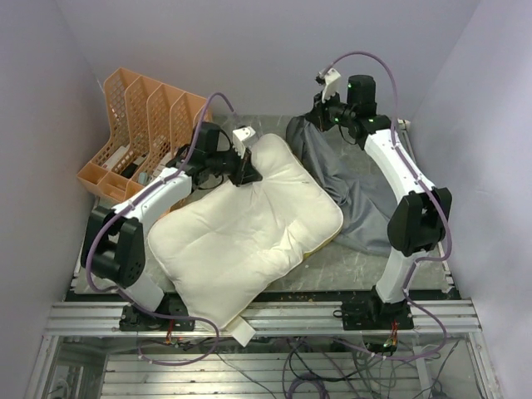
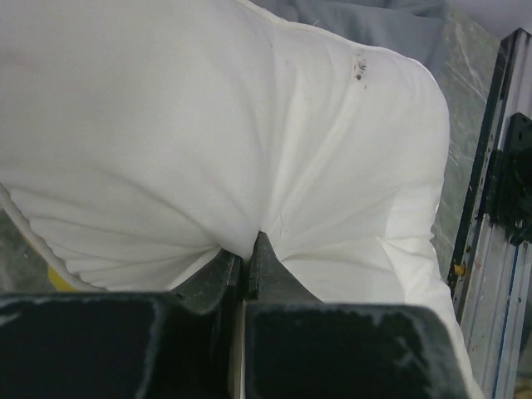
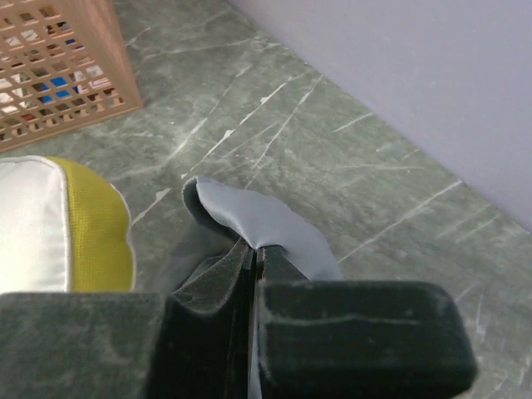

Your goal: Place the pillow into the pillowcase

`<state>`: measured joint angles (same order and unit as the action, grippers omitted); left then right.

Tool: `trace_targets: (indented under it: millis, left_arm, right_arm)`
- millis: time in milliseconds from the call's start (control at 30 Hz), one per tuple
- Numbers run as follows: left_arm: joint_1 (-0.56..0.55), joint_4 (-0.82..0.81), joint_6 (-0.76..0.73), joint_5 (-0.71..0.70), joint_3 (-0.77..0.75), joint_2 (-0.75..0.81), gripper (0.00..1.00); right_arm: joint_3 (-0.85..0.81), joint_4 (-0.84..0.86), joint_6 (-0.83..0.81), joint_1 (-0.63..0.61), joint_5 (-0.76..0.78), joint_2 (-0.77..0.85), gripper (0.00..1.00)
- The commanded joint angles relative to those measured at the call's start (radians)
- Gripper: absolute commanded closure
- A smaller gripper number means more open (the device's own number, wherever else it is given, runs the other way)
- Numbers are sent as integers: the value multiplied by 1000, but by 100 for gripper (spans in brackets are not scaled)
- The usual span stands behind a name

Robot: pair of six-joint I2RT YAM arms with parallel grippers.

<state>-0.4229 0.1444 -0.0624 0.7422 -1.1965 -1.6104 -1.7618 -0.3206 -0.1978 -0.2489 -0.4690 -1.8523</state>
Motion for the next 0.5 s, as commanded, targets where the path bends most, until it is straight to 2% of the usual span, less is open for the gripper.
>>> trace_targets:
  millis: [0, 267, 400, 467]
  left_arm:
    - [-31, 72, -104, 78, -61, 15, 93]
    - [-94, 247, -199, 32, -236, -133, 93]
    - [-66, 343, -248, -26, -318, -204, 93]
    - [-29, 327, -242, -14, -312, -210, 93]
  right_arm:
    - [-29, 12, 8, -33, -112, -20, 100]
    - [43, -7, -93, -91, -186, 80, 100]
    - [64, -49, -177, -91, -151, 138, 100]
    - [78, -64, -211, -87, -140, 167, 100]
